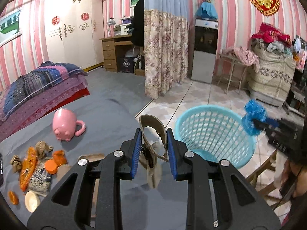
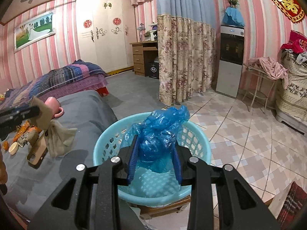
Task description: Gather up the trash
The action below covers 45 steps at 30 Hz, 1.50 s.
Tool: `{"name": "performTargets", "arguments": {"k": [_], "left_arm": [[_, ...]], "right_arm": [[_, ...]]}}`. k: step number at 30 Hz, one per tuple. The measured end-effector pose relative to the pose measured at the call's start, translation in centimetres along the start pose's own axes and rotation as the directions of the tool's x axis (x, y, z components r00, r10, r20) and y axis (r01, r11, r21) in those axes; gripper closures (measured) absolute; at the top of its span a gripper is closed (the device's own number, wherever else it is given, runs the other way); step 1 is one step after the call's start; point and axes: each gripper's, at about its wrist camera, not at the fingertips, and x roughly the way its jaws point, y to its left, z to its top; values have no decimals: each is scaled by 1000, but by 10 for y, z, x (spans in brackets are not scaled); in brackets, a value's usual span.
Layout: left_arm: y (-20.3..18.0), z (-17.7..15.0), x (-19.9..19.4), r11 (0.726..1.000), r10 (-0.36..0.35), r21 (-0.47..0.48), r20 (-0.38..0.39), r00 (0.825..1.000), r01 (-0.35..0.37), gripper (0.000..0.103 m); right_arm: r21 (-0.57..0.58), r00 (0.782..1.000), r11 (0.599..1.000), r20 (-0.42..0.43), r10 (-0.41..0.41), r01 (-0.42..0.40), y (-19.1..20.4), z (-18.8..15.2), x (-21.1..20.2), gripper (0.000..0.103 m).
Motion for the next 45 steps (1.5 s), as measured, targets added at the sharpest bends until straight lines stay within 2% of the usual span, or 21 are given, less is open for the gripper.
{"name": "performTargets", "arguments": {"k": [6,9,10,11,13,16,20,24,28,33,34,35,36,38,41,45], "left_arm": [[61,-35,-4,995,93,-38,-85,992,-97,76],[98,-54,-5,981,170,-68,-124,978,-179,70],[107,-59,-6,978,183,-75,-133,974,-194,64],[114,-64,-8,975,196,-83,-139,971,-208,53],[130,-73,-14,963,235,-102,-145,961,-251,41],[149,-89,-18,949,267,-122,-170,948,-290,38],[163,-106,-22,946,248,-162,-199,948,-281,28],[157,-115,-26,954,229,-151,-196,953,-260,20],[141,-115,-22,971,172,-136,-185,968,-198,18],[127,-111,-2,982,113,-128,-212,971,-142,19],[127,-111,2,982,103,-130,-223,969,-134,26],[128,-112,5,983,89,-137,-235,968,-123,45],[131,-113,8,982,70,-153,-252,965,-111,44],[141,-114,3,973,47,-208,-233,971,-97,45],[155,-111,-14,964,61,-244,-191,980,-107,45],[171,-106,-32,953,103,-266,-170,980,-146,45]], "right_arm": [[4,999,999,1,42,-42,10,-1,7,70],[5,999,999,-6,52,-52,13,-2,13,70],[5,998,999,-10,54,-54,14,-2,15,70],[4,998,998,-14,56,-56,15,-3,17,70],[3,998,998,-19,56,-56,16,-5,19,70],[6,998,998,-31,56,-56,19,-7,23,70],[0,997,998,-44,55,-55,25,-10,26,70],[-6,997,999,-59,52,-52,27,-13,30,70],[-7,996,999,-72,46,-47,29,-16,33,70],[-21,996,999,-82,41,-43,35,-15,35,70],[-25,996,999,-84,41,-43,37,-15,35,70],[-28,996,999,-85,40,-42,37,-15,35,70],[-32,996,999,-86,39,-42,39,-14,35,70],[-33,996,999,-85,39,-42,39,-14,34,70],[-42,996,998,-85,36,-40,40,-14,34,70],[-42,996,998,-82,38,-41,41,-14,34,70]]}}
